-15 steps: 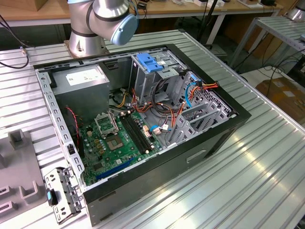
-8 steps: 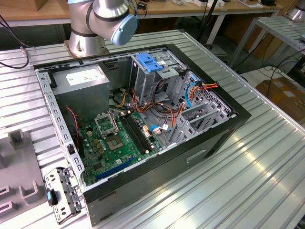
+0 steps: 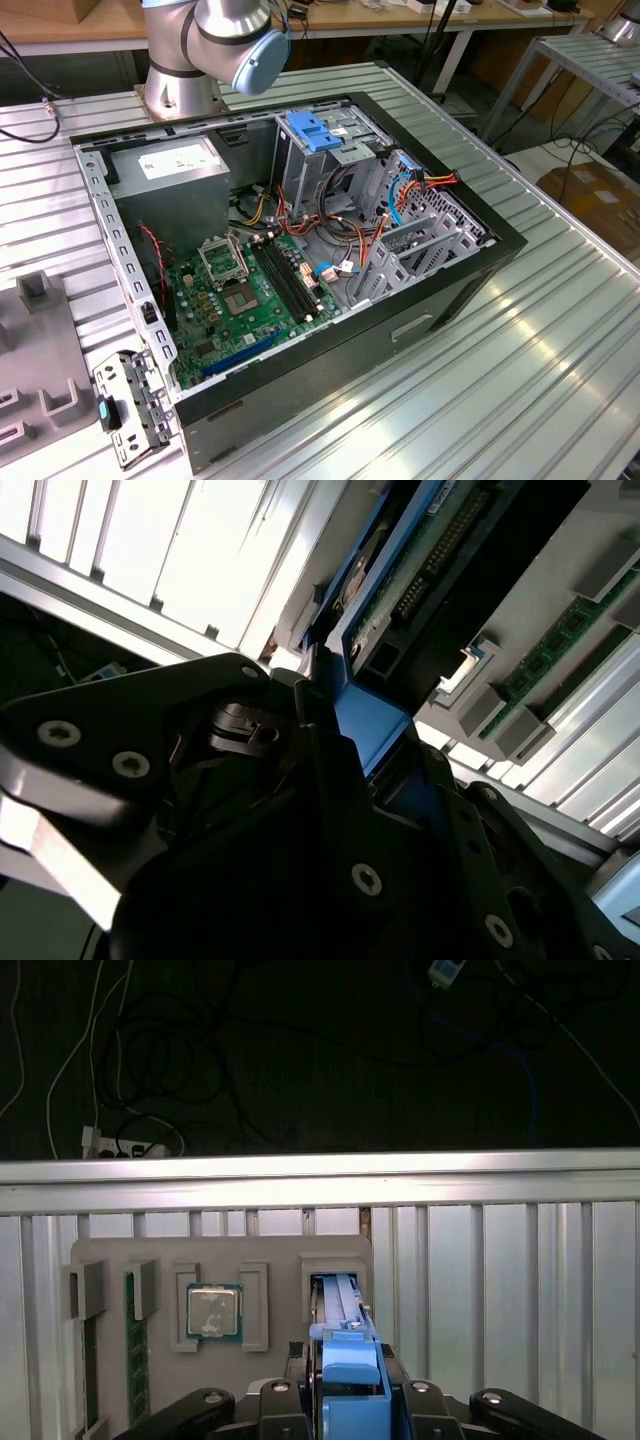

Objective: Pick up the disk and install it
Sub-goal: 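Pick up the disk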

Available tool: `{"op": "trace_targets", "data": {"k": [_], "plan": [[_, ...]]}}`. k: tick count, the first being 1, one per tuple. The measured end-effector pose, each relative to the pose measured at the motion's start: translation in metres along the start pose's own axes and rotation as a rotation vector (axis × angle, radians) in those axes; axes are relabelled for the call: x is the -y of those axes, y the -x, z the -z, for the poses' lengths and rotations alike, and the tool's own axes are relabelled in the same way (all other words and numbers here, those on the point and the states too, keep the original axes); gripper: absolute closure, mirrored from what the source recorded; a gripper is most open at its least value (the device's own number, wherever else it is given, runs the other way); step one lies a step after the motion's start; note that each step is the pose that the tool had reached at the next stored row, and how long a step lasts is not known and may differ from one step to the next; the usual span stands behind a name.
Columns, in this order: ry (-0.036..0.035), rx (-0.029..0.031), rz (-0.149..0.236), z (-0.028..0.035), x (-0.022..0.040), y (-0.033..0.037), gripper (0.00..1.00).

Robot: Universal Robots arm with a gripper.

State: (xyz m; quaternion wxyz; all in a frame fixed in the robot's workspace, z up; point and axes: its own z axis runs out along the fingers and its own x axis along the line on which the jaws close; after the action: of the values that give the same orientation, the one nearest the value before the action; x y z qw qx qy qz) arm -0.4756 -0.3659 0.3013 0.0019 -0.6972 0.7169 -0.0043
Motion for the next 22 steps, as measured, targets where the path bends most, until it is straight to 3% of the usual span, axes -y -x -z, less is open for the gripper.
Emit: {"op": "trace_targets", "data": {"k": [9, 22], "plan": [[0.0, -0.0001, 0.0, 0.0113, 0.0001, 0.0, 0.63], [0.0, -0.0001, 0.0, 0.0345, 0.0003, -0.0001, 0.63]]}}
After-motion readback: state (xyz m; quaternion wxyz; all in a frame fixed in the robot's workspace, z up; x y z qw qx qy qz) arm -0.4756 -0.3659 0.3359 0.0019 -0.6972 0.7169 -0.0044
